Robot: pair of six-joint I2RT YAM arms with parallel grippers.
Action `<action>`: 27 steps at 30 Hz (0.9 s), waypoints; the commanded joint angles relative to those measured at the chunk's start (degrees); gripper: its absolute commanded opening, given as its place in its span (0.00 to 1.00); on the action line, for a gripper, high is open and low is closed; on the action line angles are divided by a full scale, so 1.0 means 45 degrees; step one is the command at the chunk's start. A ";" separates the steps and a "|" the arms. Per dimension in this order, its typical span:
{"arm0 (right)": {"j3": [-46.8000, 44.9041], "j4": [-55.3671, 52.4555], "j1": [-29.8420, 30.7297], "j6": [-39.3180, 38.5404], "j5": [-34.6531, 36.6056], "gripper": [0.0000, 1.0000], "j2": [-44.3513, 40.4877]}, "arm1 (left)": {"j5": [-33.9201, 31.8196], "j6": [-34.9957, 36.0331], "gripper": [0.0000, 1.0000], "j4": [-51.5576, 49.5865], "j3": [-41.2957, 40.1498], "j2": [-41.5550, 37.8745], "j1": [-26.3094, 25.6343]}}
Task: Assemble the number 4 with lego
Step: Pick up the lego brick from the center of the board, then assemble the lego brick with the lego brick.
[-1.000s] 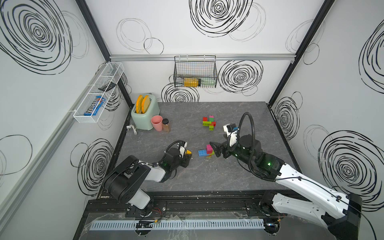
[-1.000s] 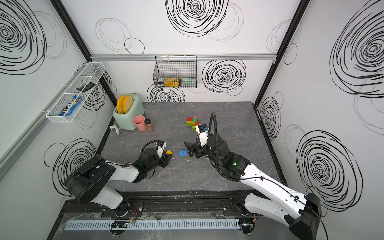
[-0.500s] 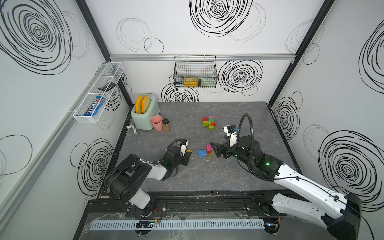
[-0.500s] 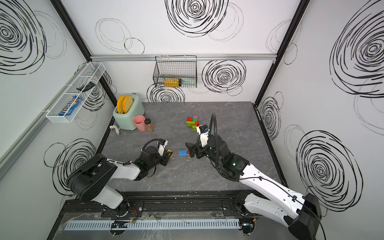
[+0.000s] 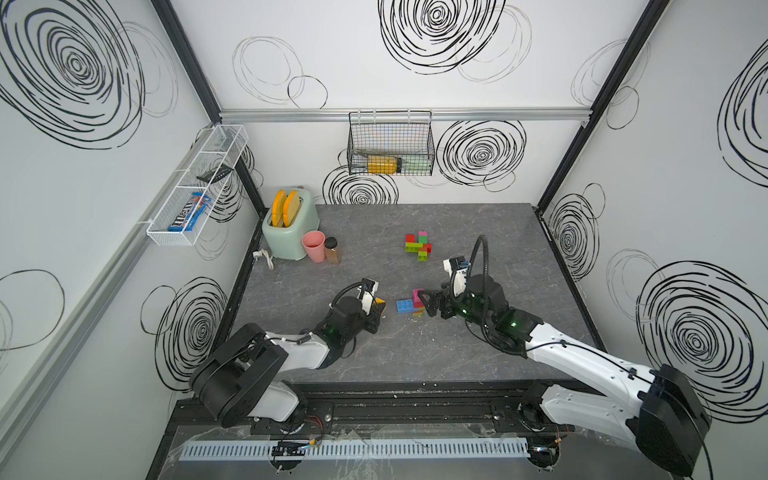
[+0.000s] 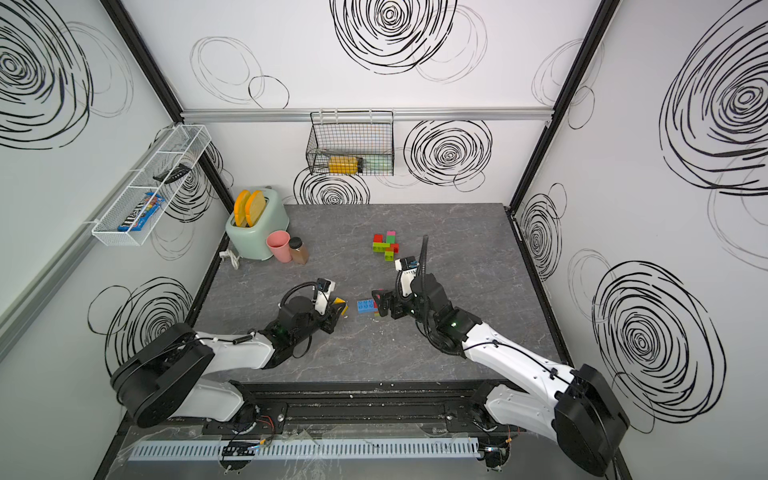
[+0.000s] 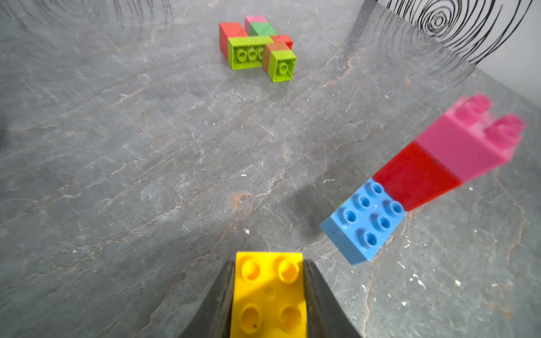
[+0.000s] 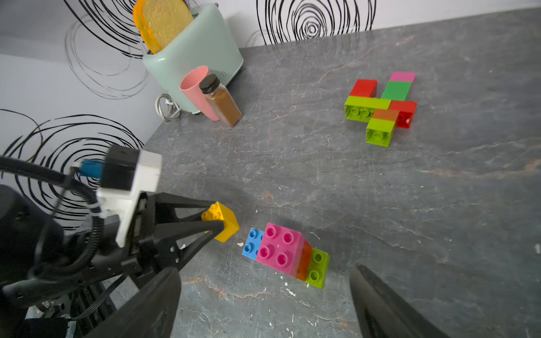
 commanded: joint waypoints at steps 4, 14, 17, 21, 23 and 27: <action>0.0463 0.0516 0.0954 0.0345 0.2168 0.92 0.2017 | -0.0150 -0.1128 0.00 0.0201 -0.0730 -0.2191 0.0064; 0.0549 0.1289 0.1604 0.0302 0.3890 0.75 0.3882 | -0.0691 -0.1474 0.00 -0.1247 -0.0447 -0.4152 -0.0287; 0.0176 0.2113 0.1559 -0.0247 0.3620 0.68 0.3831 | -0.0567 -0.1311 0.00 -0.1433 -0.0382 -0.4390 -0.0329; 0.0107 0.2600 0.1478 -0.1122 0.3126 0.55 0.3951 | -0.0486 -0.0875 0.00 -0.0974 -0.0402 -0.4197 -0.0507; 0.0313 0.2450 0.1442 -0.1524 0.3015 0.53 0.4175 | -0.0565 -0.0510 0.00 -0.0041 -0.0674 -0.4127 -0.0831; 0.0465 0.2359 0.1440 -0.2060 0.2884 0.50 0.4455 | -0.0182 0.0097 0.00 -0.0178 -0.0316 -0.3684 -0.1028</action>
